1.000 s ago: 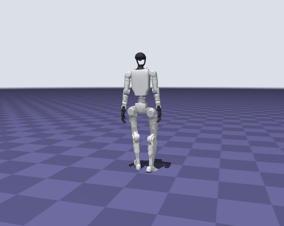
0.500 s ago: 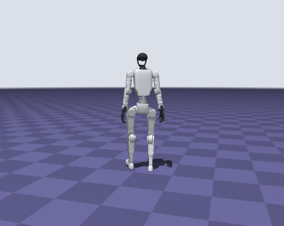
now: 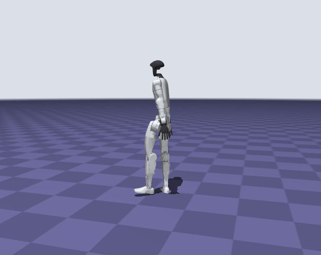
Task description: Upper body actions
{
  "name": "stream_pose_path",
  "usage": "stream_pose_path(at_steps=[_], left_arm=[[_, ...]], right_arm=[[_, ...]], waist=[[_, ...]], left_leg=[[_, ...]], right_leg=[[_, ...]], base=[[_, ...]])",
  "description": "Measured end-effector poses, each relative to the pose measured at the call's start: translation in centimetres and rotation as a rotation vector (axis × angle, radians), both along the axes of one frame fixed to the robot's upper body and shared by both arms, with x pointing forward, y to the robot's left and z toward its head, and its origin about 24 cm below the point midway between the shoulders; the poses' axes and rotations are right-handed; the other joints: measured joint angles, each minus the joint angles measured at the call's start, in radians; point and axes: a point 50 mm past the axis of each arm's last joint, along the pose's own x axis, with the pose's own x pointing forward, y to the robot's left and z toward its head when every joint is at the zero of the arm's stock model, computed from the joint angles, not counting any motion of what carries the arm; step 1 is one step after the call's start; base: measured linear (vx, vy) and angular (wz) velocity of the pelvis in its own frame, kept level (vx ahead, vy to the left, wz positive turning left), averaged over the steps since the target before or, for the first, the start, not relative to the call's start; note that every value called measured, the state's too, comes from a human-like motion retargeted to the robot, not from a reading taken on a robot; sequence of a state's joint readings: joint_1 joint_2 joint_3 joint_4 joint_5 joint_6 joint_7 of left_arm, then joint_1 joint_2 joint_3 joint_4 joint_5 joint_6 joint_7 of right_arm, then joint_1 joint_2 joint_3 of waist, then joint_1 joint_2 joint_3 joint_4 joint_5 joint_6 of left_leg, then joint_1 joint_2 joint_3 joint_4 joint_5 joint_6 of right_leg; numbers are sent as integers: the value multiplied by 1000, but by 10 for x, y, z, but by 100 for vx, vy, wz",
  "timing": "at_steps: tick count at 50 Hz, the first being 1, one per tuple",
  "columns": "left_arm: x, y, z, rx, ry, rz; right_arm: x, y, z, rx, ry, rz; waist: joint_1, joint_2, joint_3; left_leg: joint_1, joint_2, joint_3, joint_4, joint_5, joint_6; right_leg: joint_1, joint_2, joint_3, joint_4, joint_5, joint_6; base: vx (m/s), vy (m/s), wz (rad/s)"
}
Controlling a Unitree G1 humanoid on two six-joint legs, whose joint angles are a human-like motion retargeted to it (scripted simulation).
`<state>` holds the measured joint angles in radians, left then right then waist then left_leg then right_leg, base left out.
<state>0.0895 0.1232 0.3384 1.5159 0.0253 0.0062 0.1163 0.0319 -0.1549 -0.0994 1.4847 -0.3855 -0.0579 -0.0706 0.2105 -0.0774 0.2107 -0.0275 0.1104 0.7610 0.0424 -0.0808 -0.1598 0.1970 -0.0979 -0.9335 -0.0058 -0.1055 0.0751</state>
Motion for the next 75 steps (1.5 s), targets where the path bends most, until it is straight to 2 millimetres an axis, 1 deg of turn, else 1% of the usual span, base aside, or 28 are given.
stream_pose_path(at_steps=[3,5,8,10,13,15,16,18,20,23,25,27,30,32,35,37,40,45,50,52,53,55,59,62,65,67,70,75], left_arm=[[-14,-5,1,3,48,80],[-20,-7,1,4,66,112],[-19,-11,1,-3,70,167],[-17,-19,0,-21,58,190],[-19,-30,-2,-43,50,211],[-23,-41,-2,-80,55,228],[-23,-42,-2,-86,62,220],[-23,-40,-2,-79,69,201],[-18,-34,-2,-57,61,164],[-3,-28,-3,-47,29,93],[9,-23,-3,-34,-15,65],[24,-18,-3,-20,-72,33],[50,-10,-2,-4,-152,-23],[68,-6,0,7,-196,-53],[83,-2,3,17,-233,-77],[91,2,5,21,-259,-89],[95,7,6,24,-267,-105],[86,11,6,24,-211,-153],[69,16,5,27,-109,-227],[61,16,4,28,-83,-237],[56,17,4,27,-71,-237],[48,17,4,22,-52,-237],[34,12,2,24,-26,-192],[19,6,1,8,-4,-131],[3,-1,0,-24,38,-101],[-5,-7,0,-27,59,-106],[-14,-16,-1,-60,82,-116],[-15,-23,-2,-88,55,-145]], right_arm=[[-1,11,-2,38,-26,-33],[-3,16,-3,52,-37,-52],[-4,22,-3,72,-47,-88],[-8,21,-4,72,-31,-101],[-18,14,-3,53,3,-89],[-21,6,-1,27,39,-48],[-22,6,-1,18,56,-47],[-23,6,-1,1,72,-64],[-25,6,-1,8,62,-106],[-36,7,-1,38,79,-150],[-45,6,0,23,105,-169],[-53,5,1,5,133,-184],[-55,2,2,1,159,-185],[-50,2,1,0,152,-174],[-42,4,0,3,127,-166],[-29,9,-1,26,84,-149],[-8,15,-3,53,11,-110],[15,19,-2,68,-78,-49],[16,18,-2,61,-72,-31],[8,17,-2,55,-33,-28],[3,16,-3,53,-8,-27],[-8,17,-3,56,35,-31],[-16,18,-3,73,76,-54],[-15,17,-3,62,78,-25],[-10,13,-3,23,68,-5],[-7,12,-2,17,49,-19],[-6,11,-2,29,47,-42],[-2,17,-3,54,47,-73]], waist=[[-56,-31,-50],[-89,-47,-71],[-123,-62,-81],[-89,-42,-86],[-34,13,-92],[11,33,-78],[2,35,-81],[-39,41,-88],[-50,53,-84],[-52,53,-94],[-48,55,-112],[-43,72,-118],[-64,122,-89],[-88,152,-67],[-99,162,-65],[-106,149,-63],[-122,139,-46],[-153,107,-22],[-160,49,18],[-151,29,24],[-139,24,19],[-117,18,-2],[-79,12,-22],[-106,14,-37],[-127,10,-56],[-132,12,-66],[-132,29,-92],[-116,39,-103]], left_leg=[[76,23,361,44,108,58],[104,10,488,71,147,94],[72,-13,383,157,190,109],[62,-49,310,132,203,65],[118,-115,369,-7,131,49],[92,-111,198,-9,139,35],[90,-115,175,-12,133,41],[99,-129,170,-21,110,48],[104,-141,127,-34,96,66],[105,-161,48,-41,74,79],[94,-162,-3,-37,62,82],[93,-143,-37,-31,51,87],[112,-89,-107,-14,38,91],[121,-50,-156,-3,31,92],[110,-33,-208,-4,32,100],[95,-35,-242,-11,39,111],[83,-28,-278,-12,46,120],[78,-55,-345,-16,58,124],[110,-131,-452,-18,64,122],[125,-156,-502,-14,64,112],[130,-160,-519,-11,63,103],[126,-162,-544,-6,66,87],[105,-152,-561,15,86,49],[98,-133,-533,23,110,25],[100,-142,-440,12,110,43],[106,-155,-397,2,81,90],[91,-160,-495,-1,70,86],[105,-162,-459,-22,57,97]], right_leg=[[6,-15,-130,-17,-3,39],[12,-28,-190,-19,-2,63],[32,-37,-295,-15,10,98],[36,-23,-335,5,12,108],[56,17,-349,41,13,113],[81,17,-312,46,25,108],[90,19,-313,46,33,110],[110,28,-325,46,47,115],[142,26,-269,53,70,123],[183,28,-273,59,110,130],[200,29,-276,73,148,116],[217,24,-256,118,201,82],[243,19,-172,228,256,-6],[215,-6,-68,362,236,-29],[82,-42,155,544,157,31],[-45,-2,385,603,125,82],[-106,15,458,562,93,65],[-159,23,534,364,33,44],[-199,34,779,138,-24,35],[-199,18,808,80,64,49],[-190,6,774,71,83,38],[-161,0,644,78,28,0],[-124,4,583,78,-9,-6],[-92,5,496,67,-24,-5],[-60,21,429,29,-29,-22],[-42,28,402,6,-29,-26],[-43,37,405,0,-28,-25],[-48,39,405,2,-25,-33]], base=[[11,13,311],[14,18,278],[14,15,237],[21,35,100],[29,38,29],[27,35,-40],[13,12,34],[14,14,143],[26,26,134],[31,22,133],[32,22,123],[25,15,125],[23,13,162],[15,2,180],[17,-1,132],[8,-14,124],[10,-15,126],[9,-17,145],[14,-20,177],[20,-19,169],[21,-18,147],[17,-17,136],[7,-20,139],[4,-19,141],[1,-8,106],[0,-1,74],[5,3,30],[0,0,0]])
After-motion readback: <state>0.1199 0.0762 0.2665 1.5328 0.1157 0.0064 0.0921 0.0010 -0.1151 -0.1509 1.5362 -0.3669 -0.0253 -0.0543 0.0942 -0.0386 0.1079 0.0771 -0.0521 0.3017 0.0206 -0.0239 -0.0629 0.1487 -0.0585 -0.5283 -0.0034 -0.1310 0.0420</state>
